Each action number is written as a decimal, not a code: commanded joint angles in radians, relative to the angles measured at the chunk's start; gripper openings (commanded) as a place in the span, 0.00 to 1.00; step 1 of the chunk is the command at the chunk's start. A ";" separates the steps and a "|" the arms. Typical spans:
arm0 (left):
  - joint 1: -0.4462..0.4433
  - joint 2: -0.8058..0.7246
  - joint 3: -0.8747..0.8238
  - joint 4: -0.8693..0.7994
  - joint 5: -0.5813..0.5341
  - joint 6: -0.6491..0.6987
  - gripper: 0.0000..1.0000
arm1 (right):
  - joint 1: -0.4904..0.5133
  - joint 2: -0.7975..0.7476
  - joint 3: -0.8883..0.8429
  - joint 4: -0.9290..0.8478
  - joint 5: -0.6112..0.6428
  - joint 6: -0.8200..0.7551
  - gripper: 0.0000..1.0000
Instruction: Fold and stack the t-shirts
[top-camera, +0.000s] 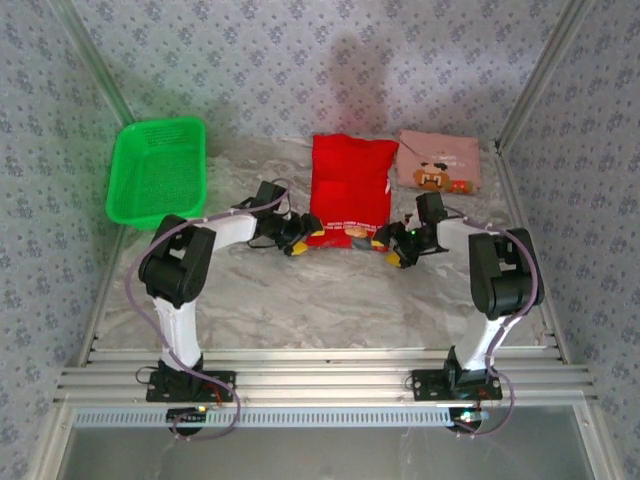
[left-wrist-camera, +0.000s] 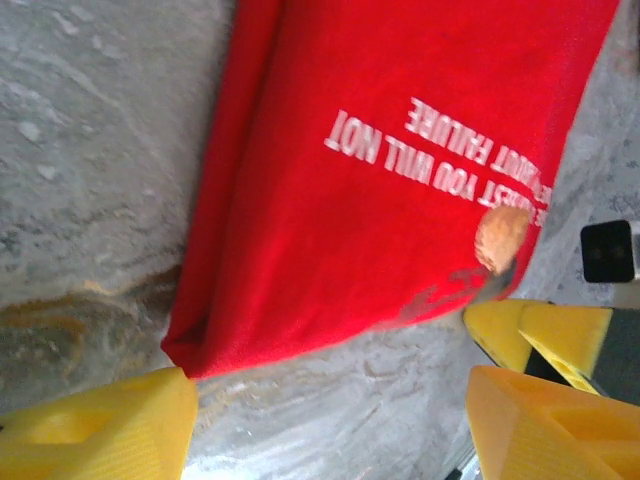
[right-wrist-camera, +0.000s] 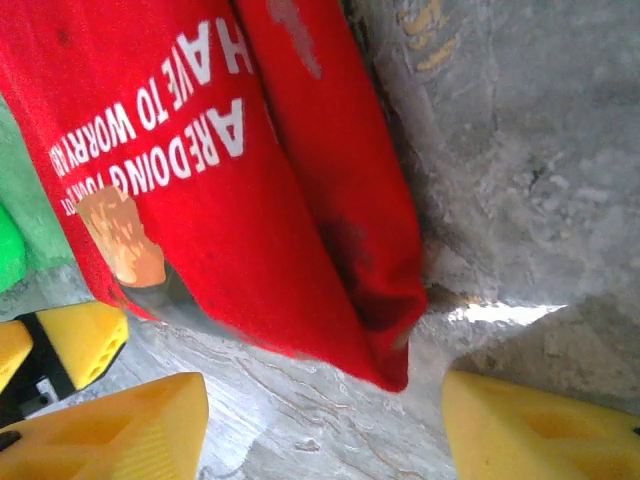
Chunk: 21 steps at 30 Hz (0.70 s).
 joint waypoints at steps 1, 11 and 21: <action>-0.011 0.050 0.063 0.000 -0.025 -0.007 0.69 | -0.008 0.073 0.049 0.060 0.037 0.003 0.65; -0.027 0.138 0.151 -0.075 -0.091 0.001 0.48 | -0.008 0.204 0.187 0.029 0.036 0.019 0.45; -0.036 0.089 0.147 -0.192 -0.143 0.099 0.05 | -0.027 0.168 0.163 0.021 0.050 0.038 0.00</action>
